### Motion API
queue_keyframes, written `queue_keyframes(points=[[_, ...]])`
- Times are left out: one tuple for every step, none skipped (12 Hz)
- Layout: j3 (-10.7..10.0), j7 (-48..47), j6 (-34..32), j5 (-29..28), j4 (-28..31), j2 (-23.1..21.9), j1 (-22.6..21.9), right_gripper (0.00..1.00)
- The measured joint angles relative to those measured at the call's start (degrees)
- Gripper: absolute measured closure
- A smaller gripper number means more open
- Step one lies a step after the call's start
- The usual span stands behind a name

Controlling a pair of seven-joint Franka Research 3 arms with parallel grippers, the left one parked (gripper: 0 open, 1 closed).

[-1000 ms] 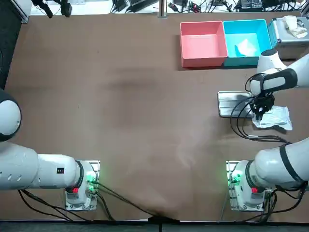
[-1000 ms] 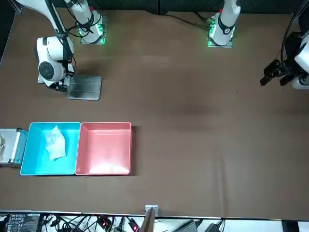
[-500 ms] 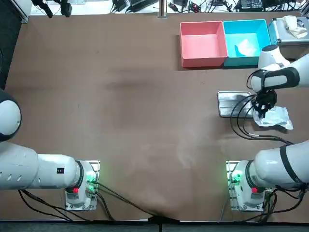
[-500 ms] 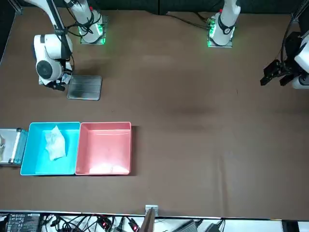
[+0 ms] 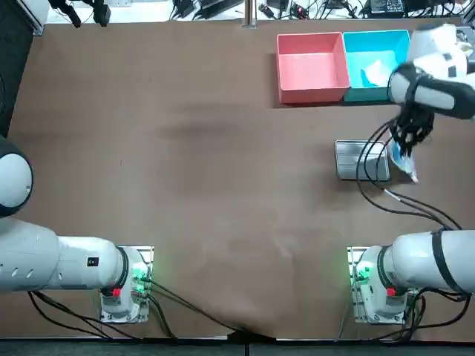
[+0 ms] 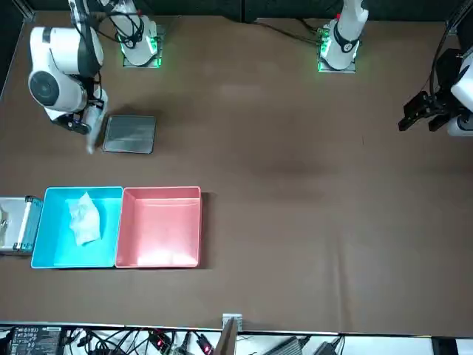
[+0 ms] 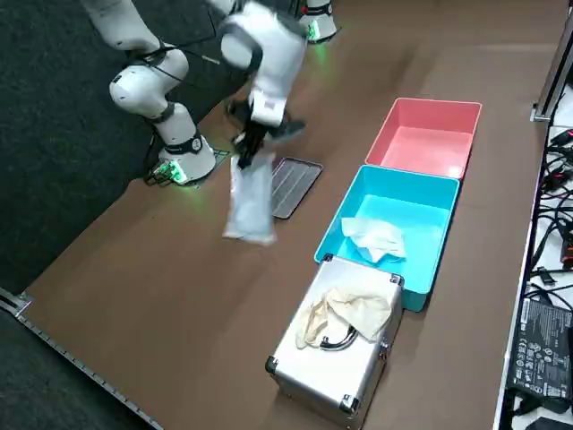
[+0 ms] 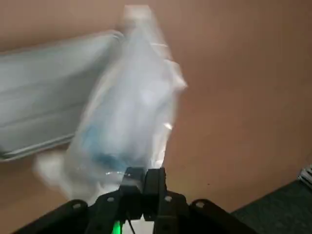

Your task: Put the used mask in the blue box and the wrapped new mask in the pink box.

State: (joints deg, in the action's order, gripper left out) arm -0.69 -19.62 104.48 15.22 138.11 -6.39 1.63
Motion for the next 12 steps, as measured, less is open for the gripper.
queue_keyframes(points=[[0.1,0.0,-2.1,-1.5,-3.0,-0.6,-1.6,0.98],[0.3,0.0,-3.7,-2.7,-6.3,-0.5,-2.9,0.98],[0.4,0.0,-5.8,-5.2,-13.6,1.1,-5.0,0.98],[0.5,0.0,-6.8,-6.7,-17.9,2.7,-5.8,0.98],[0.5,0.0,-7.8,-8.3,-23.0,5.0,-6.5,0.98],[0.5,0.0,-8.9,-9.6,-28.2,7.6,-7.2,0.98],[0.5,0.0,-10.0,-10.5,-33.4,10.3,-7.8,0.98],[0.5,0.0,-10.8,-11.5,-38.0,12.8,-8.4,0.98],[0.5,0.0,-11.2,-13.0,-41.9,14.8,-8.7,0.98],[0.5,0.0,-11.5,-14.6,-44.9,16.4,-8.8,0.98],[0.4,-0.1,-11.6,-16.3,-47.2,17.5,-8.8,0.98],[0.3,-0.8,-11.7,-17.9,-48.9,18.2,-8.7,0.98]])
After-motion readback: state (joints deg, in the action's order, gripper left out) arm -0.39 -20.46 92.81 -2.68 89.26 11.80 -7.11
